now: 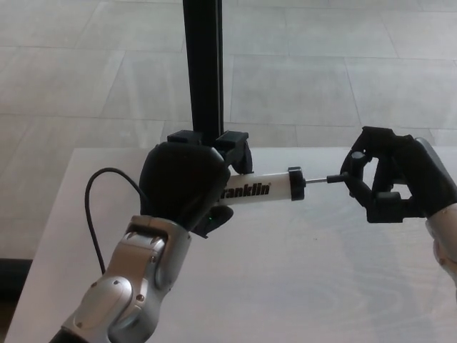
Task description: The robot uses its left hand to lift the air pump kept on the middle of the desk and use the right hand to pull out the handle
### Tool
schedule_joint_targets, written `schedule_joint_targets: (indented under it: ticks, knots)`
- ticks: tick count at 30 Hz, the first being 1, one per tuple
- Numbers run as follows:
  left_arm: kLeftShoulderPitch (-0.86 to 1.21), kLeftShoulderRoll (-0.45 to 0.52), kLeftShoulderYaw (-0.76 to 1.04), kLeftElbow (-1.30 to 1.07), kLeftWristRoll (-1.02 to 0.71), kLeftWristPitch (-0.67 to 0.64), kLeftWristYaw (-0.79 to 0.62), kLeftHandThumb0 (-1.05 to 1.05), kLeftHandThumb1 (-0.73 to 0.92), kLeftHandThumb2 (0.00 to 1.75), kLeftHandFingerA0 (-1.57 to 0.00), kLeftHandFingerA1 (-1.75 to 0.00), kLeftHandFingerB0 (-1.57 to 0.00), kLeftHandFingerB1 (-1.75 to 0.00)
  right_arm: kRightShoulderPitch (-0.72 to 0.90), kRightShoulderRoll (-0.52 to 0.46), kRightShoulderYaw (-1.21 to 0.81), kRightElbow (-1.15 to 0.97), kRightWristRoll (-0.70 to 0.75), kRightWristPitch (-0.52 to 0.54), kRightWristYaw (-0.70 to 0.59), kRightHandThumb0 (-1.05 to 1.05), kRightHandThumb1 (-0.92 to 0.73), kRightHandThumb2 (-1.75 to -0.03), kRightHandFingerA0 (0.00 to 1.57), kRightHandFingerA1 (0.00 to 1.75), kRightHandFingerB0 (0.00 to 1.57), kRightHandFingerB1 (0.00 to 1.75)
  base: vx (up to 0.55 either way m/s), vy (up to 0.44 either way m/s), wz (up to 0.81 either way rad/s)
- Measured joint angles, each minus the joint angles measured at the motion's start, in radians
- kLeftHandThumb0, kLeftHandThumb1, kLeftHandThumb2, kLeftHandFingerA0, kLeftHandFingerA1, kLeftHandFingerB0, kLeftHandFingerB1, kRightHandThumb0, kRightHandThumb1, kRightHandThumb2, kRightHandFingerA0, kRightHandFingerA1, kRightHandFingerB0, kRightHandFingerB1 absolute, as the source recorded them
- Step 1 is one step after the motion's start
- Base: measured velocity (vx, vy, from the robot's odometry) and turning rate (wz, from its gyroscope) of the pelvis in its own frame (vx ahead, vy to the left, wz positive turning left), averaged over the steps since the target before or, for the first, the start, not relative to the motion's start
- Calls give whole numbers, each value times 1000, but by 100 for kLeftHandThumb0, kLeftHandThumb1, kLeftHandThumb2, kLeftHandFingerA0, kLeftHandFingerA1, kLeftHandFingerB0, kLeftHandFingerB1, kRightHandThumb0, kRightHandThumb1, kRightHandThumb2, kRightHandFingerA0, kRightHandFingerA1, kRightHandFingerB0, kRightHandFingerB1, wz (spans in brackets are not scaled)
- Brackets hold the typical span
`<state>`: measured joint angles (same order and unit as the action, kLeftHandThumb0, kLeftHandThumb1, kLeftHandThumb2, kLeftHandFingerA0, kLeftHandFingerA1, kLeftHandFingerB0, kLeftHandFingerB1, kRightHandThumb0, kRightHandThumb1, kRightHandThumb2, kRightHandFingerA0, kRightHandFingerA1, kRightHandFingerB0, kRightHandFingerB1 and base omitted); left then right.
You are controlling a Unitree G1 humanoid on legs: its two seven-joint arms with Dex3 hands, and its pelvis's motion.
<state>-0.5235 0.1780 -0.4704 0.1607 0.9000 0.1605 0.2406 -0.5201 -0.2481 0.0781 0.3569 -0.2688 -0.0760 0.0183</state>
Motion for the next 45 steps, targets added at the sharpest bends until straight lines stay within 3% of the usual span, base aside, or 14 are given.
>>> schedule_joint_targets:
  ticks: [7, 9, 12, 20, 21, 24, 30, 31, 33, 34, 36, 37, 44, 45]
  knots:
    - [25, 51, 22, -27, 0, 0, -4, -14, 62, 79, -91, -172, -68, -134, 1, 0, -47, -25, 3, 43, 2, -18, -49, -114, 88, 175, 71, 170, 0, 0, 0]
    - [33, 61, 29, -32, -2, 0, -6, -18, 63, 75, -86, -169, -84, -80, 1, 0, -56, -29, 4, 51, 2, -18, -49, -113, 89, 175, 71, 171, 0, 0, 0]
    - [51, 75, 38, -36, -2, 0, -14, -18, 56, 86, -93, -167, -82, -109, 1, -2, -72, -31, 7, 57, 3, -18, -51, -104, 90, 175, 69, 175, 0, 0, 0]
    - [82, 102, 49, -55, -1, -1, -20, -24, 58, 66, -81, -160, -87, -85, 1, -5, -94, -25, 24, 59, 15, -17, -50, -113, 87, 175, 71, 166, 0, 0, 0]
    - [85, 102, 49, -57, -2, -1, -20, -20, 57, 71, -84, -165, -77, -118, 1, -5, -97, -25, 28, 60, 18, -17, -53, -109, 87, 175, 72, 161, 0, 0, 0]
    - [91, 104, 49, -61, 0, 0, -22, -24, 62, 78, -84, -163, -85, -82, 1, -2, -111, -25, 48, 64, 29, -17, -70, -81, 84, 166, 72, 79, 0, 0, 0]
    - [111, 110, 51, -51, 1, 0, -25, -23, 66, 78, -92, -162, -76, -58, 1, -1, -146, -21, 106, 69, 65, -36, -76, -63, 79, 117, 32, 39, 0, 0, 0]
    - [112, 109, 51, -51, 1, 0, -26, -22, 62, 78, -88, -163, -81, -64, 1, -2, -144, -22, 108, 71, 69, -79, -60, -90, 15, 61, 0, 7, 0, 0, 0]
    - [113, 106, 50, -51, 2, 0, -29, -19, 64, 76, -87, -164, -86, -74, 4, -13, -132, -23, 112, 77, 86, -74, -75, -63, 0, 58, 0, 2, 0, 0, 0]
    - [114, 104, 49, -51, 2, 0, -31, -20, 61, 75, -83, -166, -85, -95, 4, -20, -128, -23, 115, 80, 97, -98, -65, -98, 0, 17, 0, 9, 0, 0, 0]
    - [117, 102, 45, -51, 3, 0, -35, -14, 60, 75, -89, -169, -69, -132, 4, -40, -120, -23, 118, 90, 119, -105, -68, -103, 0, 15, 0, 8, 0, 0, 0]
    - [119, 101, 44, -50, 3, 0, -36, -12, 60, 79, -91, -170, -73, -134, 4, -46, -118, -23, 119, 96, 127, -95, -82, -70, 0, 0, 0, 0, 0, 0, 0]
    - [132, 89, 21, -46, -10, -4, -66, -19, 63, 90, -80, -175, -67, -157, -6, -70, -137, -8, 139, 162, 159, -105, -76, -112, 0, 23, 0, 10, 0, 0, 0]
    - [136, 84, 16, -50, -17, -5, -78, -18, 60, 90, -81, -175, -66, -160, -9, -69, -146, -6, 144, 174, 159, -87, -73, -91, 0, 0, 0, 1, 0, 0, 0]
